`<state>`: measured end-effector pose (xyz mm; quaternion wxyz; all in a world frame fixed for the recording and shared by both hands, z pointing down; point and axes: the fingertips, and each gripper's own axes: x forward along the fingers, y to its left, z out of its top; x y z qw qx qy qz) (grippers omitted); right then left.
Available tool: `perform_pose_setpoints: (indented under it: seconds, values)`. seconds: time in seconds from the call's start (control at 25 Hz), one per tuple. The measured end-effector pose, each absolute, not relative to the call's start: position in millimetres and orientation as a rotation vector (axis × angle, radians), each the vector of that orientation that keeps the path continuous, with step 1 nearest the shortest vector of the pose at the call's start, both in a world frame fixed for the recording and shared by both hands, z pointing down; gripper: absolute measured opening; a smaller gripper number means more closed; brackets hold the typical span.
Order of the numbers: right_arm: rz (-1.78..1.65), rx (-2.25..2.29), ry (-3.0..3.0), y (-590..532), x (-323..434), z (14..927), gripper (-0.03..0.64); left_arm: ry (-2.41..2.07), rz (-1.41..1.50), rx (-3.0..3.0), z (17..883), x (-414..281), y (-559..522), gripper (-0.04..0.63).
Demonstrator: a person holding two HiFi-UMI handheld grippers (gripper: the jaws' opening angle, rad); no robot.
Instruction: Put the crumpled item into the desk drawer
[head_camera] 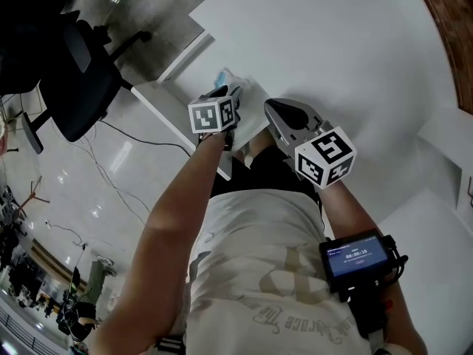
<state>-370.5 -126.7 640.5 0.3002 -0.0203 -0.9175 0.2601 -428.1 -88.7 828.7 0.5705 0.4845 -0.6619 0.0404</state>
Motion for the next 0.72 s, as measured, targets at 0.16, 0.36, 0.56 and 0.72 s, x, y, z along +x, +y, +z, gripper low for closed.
perform_pose_setpoints:
  seconds: [0.16, 0.36, 0.56, 0.72]
  values:
    - [0.682, -0.057, -2.441, -125, -366, 643, 0.025, -1.599, 0.057, 1.174, 807, -432, -96, 0.145]
    - [0.669, -0.06, -2.445, -126, -365, 645, 0.025, -1.665, 0.033, 1.218, 781, -441, -100, 0.096]
    - [0.651, -0.067, -2.45, -116, -366, 645, 0.025, -1.709, 0.078, 1.272, 763, -445, -83, 0.051]
    - [0.634, -0.069, -2.455, -110, -365, 642, 0.024, -1.731, 0.08, 1.307, 743, -445, -72, 0.041]
